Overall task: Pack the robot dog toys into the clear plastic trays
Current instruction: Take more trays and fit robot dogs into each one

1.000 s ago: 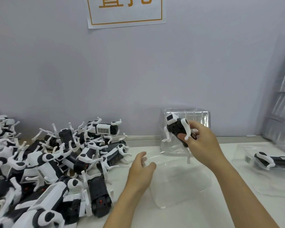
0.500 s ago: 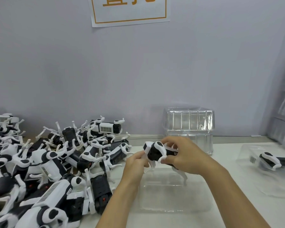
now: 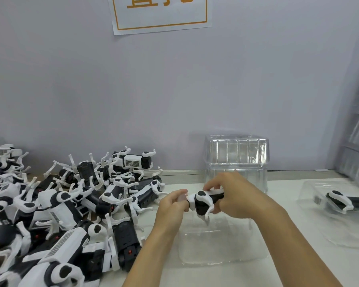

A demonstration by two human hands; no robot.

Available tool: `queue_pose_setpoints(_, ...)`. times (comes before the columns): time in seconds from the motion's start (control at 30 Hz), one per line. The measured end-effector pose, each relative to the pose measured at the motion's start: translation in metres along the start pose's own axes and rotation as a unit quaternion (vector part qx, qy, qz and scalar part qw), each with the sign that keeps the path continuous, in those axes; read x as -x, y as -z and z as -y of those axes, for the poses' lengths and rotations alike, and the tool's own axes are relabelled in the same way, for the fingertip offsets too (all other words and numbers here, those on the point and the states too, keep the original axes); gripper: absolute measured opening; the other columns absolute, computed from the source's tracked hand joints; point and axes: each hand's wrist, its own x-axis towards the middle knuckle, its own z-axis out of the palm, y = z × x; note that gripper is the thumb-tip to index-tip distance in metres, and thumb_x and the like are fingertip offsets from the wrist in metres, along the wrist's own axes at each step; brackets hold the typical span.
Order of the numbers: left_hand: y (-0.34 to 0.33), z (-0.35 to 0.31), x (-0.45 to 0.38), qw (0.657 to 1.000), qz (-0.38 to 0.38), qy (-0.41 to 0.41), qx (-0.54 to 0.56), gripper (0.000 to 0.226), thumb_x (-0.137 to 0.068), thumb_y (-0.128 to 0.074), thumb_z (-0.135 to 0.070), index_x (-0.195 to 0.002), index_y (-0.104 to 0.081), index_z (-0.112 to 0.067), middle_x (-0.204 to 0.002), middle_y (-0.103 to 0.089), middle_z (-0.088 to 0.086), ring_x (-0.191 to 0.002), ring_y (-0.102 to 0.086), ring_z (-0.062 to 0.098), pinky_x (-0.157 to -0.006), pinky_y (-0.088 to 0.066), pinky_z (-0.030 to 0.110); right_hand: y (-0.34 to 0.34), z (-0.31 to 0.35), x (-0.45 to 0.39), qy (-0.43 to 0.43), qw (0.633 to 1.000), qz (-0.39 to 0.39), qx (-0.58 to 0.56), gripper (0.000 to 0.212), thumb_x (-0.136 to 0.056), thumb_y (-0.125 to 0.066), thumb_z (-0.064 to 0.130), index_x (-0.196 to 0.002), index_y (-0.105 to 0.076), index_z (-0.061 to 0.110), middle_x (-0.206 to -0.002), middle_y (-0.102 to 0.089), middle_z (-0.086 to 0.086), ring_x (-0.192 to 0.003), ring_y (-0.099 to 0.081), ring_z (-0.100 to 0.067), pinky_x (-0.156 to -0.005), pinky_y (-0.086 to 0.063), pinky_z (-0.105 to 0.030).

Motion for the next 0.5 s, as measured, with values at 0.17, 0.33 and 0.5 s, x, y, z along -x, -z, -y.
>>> queue_pose_setpoints(0.17, -0.002, -0.004, 0.005, 1.000, 0.005, -0.005, 0.003, 0.045, -0.084, -0.053, 0.005, -0.122, -0.063, -0.017, -0.112, -0.061, 0.000, -0.099, -0.059, 0.003, -0.064, -0.044, 0.006, -0.012, -0.005, -0.001, 0.006, 0.999, 0.001, -0.037, 0.035, -0.074, -0.084, 0.018, -0.101, -0.070, 0.036, -0.093, -0.056, 0.016, -0.081, -0.058, -0.007, -0.071, -0.052, -0.026)
queue_pose_setpoints(0.33, -0.004, -0.005, 0.005, 0.999, 0.002, 0.009, 0.040, 0.033, -0.074, -0.061, -0.022, -0.106, -0.068, -0.018, -0.108, -0.068, 0.001, -0.114, -0.059, 0.018, -0.100, -0.046, 0.035, -0.017, -0.010, -0.001, 0.008, 0.996, 0.015, -0.090, 0.033, -0.072, -0.086, 0.021, -0.094, -0.067, 0.036, -0.094, -0.060, 0.011, -0.076, -0.058, -0.006, -0.065, -0.048, -0.021)
queue_pose_setpoints(0.5, -0.006, 0.000, -0.001, 0.999, -0.020, 0.014, 0.037, 0.011, -0.090, -0.068, -0.023, -0.100, -0.068, -0.020, -0.096, -0.068, 0.001, -0.105, -0.064, 0.023, -0.090, -0.049, 0.034, -0.019, -0.011, -0.002, 0.010, 0.995, 0.009, -0.094, 0.035, -0.070, -0.087, 0.020, -0.085, -0.065, 0.042, -0.091, -0.061, 0.013, -0.077, -0.060, -0.007, -0.067, -0.052, -0.022)
